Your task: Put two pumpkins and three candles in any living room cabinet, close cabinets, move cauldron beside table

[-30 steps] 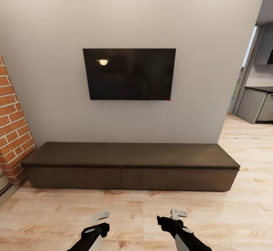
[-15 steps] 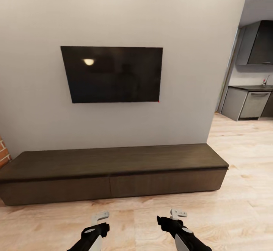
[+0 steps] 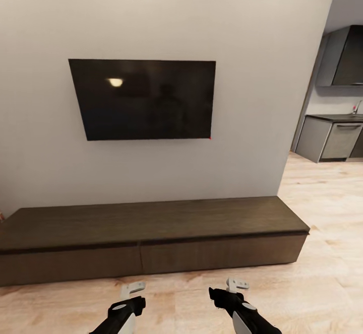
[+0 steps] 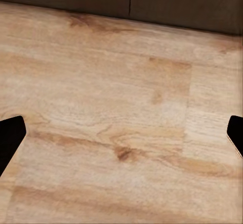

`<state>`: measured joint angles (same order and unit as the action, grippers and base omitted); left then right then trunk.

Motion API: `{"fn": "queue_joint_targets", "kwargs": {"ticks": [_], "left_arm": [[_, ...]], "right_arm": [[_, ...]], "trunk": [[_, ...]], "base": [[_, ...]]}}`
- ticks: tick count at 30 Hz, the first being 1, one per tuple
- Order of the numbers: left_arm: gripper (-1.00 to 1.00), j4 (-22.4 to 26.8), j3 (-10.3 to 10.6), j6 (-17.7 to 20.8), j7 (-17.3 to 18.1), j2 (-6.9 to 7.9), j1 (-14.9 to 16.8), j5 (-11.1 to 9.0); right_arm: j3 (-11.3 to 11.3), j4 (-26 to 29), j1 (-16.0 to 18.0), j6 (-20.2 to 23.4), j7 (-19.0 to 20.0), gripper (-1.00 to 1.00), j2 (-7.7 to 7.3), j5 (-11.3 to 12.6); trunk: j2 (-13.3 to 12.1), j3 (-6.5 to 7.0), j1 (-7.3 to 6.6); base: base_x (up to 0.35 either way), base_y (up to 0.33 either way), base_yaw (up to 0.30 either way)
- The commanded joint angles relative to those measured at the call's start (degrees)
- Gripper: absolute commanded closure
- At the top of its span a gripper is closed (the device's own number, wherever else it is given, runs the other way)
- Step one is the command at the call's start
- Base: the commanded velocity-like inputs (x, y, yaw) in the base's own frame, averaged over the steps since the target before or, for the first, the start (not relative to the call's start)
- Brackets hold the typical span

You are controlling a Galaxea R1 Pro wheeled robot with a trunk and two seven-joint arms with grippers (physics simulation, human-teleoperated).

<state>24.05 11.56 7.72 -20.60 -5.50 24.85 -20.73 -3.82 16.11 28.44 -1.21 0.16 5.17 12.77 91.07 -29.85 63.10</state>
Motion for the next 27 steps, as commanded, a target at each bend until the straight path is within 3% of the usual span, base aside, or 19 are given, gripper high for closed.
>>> {"fn": "queue_joint_targets", "kwargs": {"ticks": [1, 13, 27], "left_arm": [[-1.00, 0.12, 0.48, 0.28, -0.50, 0.05, 0.02, -0.38], [-1.00, 0.12, 0.48, 0.28, -0.50, 0.05, 0.04, -0.37], [-1.00, 0.42, 0.35, 0.34, 0.35, -0.16, 0.10, -0.98]], "right_arm": [[-0.40, -0.03, 0.04, -0.14, 0.02, -1.00, -0.05, 0.57], [-0.47, -0.04, 0.04, -0.19, -0.04, -1.00, 0.04, 0.34], [-0.45, -0.05, 0.04, -0.27, -0.07, -1.00, 0.24, 0.39]], "trunk": [[0.03, -0.06, 0.02], [0.03, -0.06, 0.02], [0.03, -0.06, 0.02]], "base": [[0.220, -0.065, 0.000], [0.208, -0.146, 0.000], [0.015, -0.017, 0.000]]}}
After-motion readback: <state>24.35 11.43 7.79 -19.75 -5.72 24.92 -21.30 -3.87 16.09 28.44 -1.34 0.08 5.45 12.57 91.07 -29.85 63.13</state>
